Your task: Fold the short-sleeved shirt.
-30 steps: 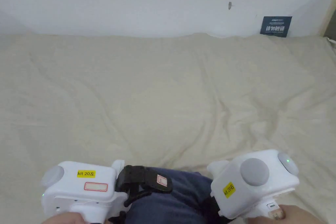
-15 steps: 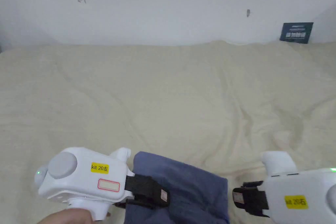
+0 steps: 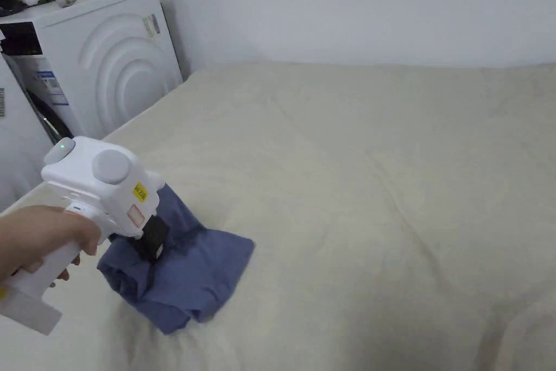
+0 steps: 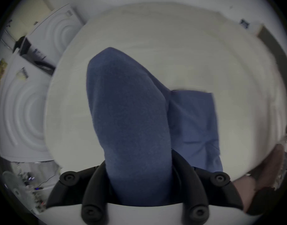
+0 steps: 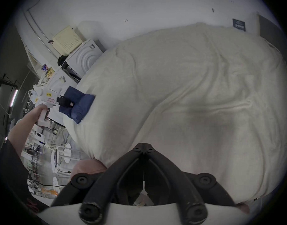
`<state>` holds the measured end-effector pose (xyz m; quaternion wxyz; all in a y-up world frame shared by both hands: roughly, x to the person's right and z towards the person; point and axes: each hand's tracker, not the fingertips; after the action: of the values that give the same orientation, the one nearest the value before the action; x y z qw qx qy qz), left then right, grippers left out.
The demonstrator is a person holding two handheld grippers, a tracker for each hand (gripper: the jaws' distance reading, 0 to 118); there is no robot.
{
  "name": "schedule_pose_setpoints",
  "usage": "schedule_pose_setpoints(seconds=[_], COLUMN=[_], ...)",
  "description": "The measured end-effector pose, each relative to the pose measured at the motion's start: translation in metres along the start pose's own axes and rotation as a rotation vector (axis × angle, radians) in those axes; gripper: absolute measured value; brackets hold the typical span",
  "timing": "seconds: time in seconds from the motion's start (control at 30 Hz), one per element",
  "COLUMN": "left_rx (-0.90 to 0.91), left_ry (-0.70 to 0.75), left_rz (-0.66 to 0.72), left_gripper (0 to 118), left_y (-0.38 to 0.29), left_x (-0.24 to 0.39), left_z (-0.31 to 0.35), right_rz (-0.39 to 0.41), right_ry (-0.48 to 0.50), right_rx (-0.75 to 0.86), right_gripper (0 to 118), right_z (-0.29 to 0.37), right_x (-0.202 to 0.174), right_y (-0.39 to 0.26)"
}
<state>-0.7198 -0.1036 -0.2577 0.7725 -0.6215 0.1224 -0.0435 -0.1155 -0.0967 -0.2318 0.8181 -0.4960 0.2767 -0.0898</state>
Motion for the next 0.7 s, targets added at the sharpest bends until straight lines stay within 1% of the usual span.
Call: schedule_pose_setpoints(seconds=[0.07,0.1,0.13,0.17,0.2,0.23,0.33,0.43,0.5,0.53,0.57,0.6,0.63,0.67,0.7], left_rx=[-0.021,-0.023,-0.027,0.004,0.032,0.062,0.133,0.205,0.335,0.457,0.565,0.621,0.67,0.696,0.737], left_ry=[0.033,0.005,-0.031,-0.042,-0.04,-0.032,0.039,0.006,-0.03,-0.047,-0.124,-0.194,-0.241,-0.273,-0.331], left_rz=[0.013,0.044,0.107,0.164,0.195,0.204,0.235,0.237,0.226,0.202,0.154,0.117,0.094,0.081,0.064], left_gripper=[28,36,67,96,116,118,118,117,112,112,98,72,27,3,3], left_y=[-0.001,-0.002,-0.002,-0.004,-0.006,-0.008,-0.01,-0.014,-0.025,-0.033,-0.042,-0.055,-0.063,-0.07,-0.077], left_x=[-0.018,-0.026,-0.037,-0.049,-0.057,-0.065,-0.078,-0.058,-0.026,-0.001,0.024,0.046,0.076,0.103,0.125], left_z=[-0.015,-0.018,-0.017,-0.015,-0.012,-0.007,0.014,0.04,0.062,0.078,0.095,0.109,0.123,0.137,0.15], right_rz=[0.001,-0.002,-0.003,-0.001,0.004,0.01,0.017,0.027,0.048,0.057,0.058,0.055,0.041,0.026,0.02], right_ry=[-0.007,-0.017,-0.024,-0.027,-0.026,-0.024,-0.034,-0.043,-0.088,-0.113,-0.118,-0.12,-0.114,-0.102,-0.094], right_rx=[-0.002,-0.004,-0.008,-0.011,-0.015,-0.021,-0.029,-0.046,-0.016,0.009,0.029,0.049,0.084,0.118,0.155], right_gripper=[0,0,0,0,0,0,0,0,0,0,0,0,0,0,0], right_z=[-0.006,-0.008,-0.01,-0.011,-0.012,-0.013,-0.016,-0.015,-0.007,-0.002,0.005,0.012,0.023,0.034,0.045], right_x=[-0.005,-0.008,-0.01,-0.01,-0.01,-0.011,-0.008,0.0,0.002,0.003,0.005,0.006,0.007,0.009,0.01], right_y=[0.007,0.009,0.011,0.012,0.011,0.011,0.009,0.009,0.007,0.006,0.004,0.003,0.002,0.001,-0.001])
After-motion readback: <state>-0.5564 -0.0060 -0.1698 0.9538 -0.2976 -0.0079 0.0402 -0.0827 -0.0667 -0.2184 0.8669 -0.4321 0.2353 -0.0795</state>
